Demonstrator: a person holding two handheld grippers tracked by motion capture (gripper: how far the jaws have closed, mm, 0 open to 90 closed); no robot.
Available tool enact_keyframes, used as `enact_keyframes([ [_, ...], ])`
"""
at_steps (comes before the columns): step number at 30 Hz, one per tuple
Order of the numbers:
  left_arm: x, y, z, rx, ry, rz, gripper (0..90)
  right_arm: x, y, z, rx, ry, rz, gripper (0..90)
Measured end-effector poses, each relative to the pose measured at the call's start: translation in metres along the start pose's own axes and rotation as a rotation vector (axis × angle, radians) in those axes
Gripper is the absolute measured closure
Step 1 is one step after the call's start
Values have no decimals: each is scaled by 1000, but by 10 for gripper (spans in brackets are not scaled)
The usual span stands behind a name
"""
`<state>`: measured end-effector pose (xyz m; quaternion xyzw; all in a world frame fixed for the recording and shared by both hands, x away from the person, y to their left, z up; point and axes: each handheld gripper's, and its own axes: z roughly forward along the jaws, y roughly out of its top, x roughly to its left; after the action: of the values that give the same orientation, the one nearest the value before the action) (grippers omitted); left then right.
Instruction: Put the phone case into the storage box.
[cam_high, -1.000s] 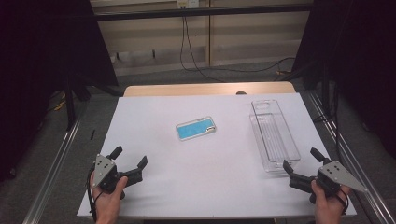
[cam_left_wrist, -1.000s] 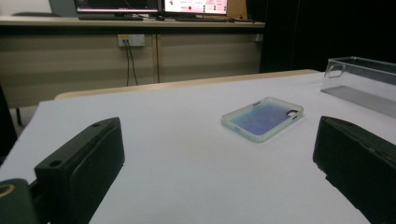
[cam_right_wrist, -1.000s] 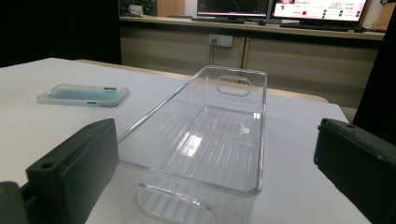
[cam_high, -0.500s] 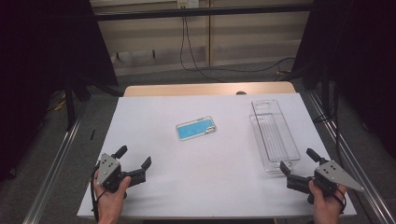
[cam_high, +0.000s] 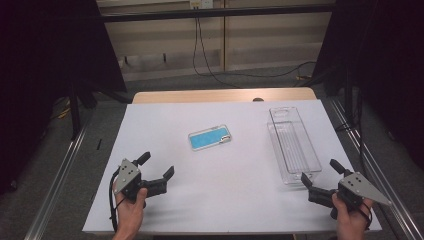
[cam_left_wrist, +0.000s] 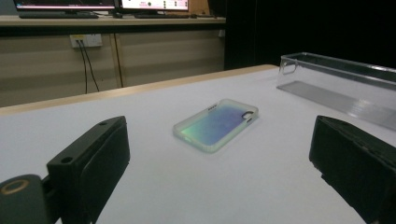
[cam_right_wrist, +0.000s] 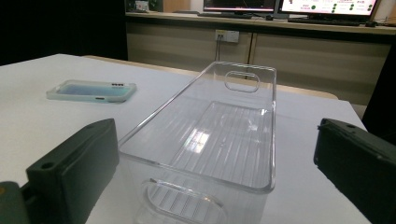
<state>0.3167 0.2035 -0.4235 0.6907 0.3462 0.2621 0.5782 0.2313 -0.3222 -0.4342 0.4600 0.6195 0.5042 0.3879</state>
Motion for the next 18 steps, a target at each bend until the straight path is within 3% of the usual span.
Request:
enact_keyframes([
  [6,1,1,9,-11,-17,-27,41,0,0,0,0,4,-2,0],
  [8,2,1,13,-20,15,-32,32,1,0,-1,-1,7,-3,0],
  [11,3,2,19,-24,14,-27,26,1,0,0,-2,7,1,0],
  [12,3,3,23,-26,-8,-29,22,1,0,0,-3,5,2,0],
  [18,-4,8,30,-9,-42,-28,23,0,0,-1,-4,2,8,0],
])
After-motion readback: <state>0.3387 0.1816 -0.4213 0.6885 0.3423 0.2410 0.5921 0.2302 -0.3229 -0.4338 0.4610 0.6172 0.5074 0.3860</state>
